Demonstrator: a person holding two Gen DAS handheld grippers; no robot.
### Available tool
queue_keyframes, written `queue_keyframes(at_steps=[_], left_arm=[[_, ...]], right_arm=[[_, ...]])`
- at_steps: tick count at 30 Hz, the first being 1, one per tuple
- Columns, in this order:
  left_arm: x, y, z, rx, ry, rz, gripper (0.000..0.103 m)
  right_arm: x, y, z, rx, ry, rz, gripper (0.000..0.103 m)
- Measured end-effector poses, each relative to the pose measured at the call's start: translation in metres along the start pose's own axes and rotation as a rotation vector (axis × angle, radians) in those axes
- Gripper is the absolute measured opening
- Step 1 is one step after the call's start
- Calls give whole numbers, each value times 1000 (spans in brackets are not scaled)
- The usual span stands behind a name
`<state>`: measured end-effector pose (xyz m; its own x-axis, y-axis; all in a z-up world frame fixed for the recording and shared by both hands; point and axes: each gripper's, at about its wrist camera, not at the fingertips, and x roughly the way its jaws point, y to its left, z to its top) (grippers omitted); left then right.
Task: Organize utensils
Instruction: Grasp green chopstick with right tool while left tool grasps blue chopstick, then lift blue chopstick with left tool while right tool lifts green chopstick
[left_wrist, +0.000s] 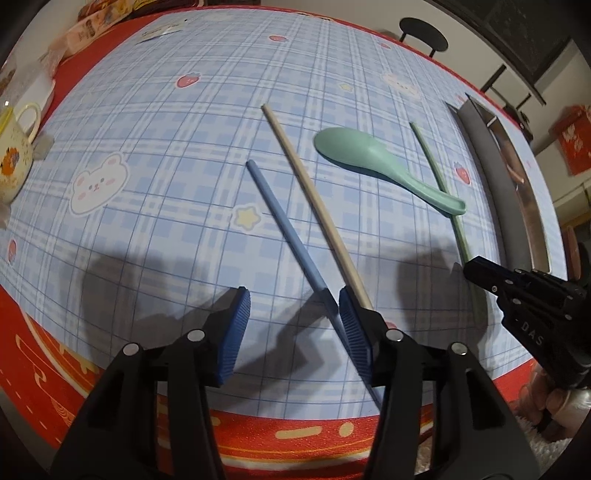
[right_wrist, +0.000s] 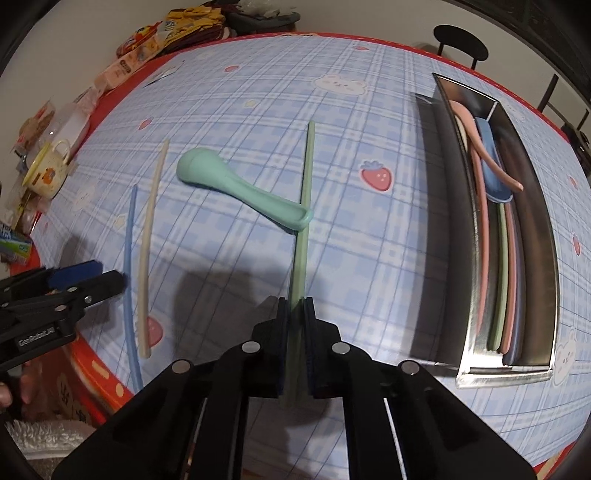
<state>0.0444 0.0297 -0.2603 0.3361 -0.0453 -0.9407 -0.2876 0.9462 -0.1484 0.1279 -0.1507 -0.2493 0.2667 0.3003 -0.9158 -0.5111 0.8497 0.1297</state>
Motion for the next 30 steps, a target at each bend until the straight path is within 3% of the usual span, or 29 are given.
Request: queue_keyframes(at_steps=[13, 17, 22, 26, 30], left_arm=[[9, -33, -6, 185, 55, 115, 52], [10, -34, -4, 196, 56, 118, 50], [8, -33, -5, 201, 47, 120, 36], [8, -28, -4, 181, 44, 128, 18], [7, -17, -2, 144, 35, 124, 15]], right_arm=[[-4, -1, -15, 21, -7, 31, 8], [-5, 0, -18, 16, -10, 28, 8], [-6, -1, -20, 26, -11, 34, 8], [-6, -2, -21, 36, -6, 37, 8], [-7, -3, -24, 52, 2, 47, 8]])
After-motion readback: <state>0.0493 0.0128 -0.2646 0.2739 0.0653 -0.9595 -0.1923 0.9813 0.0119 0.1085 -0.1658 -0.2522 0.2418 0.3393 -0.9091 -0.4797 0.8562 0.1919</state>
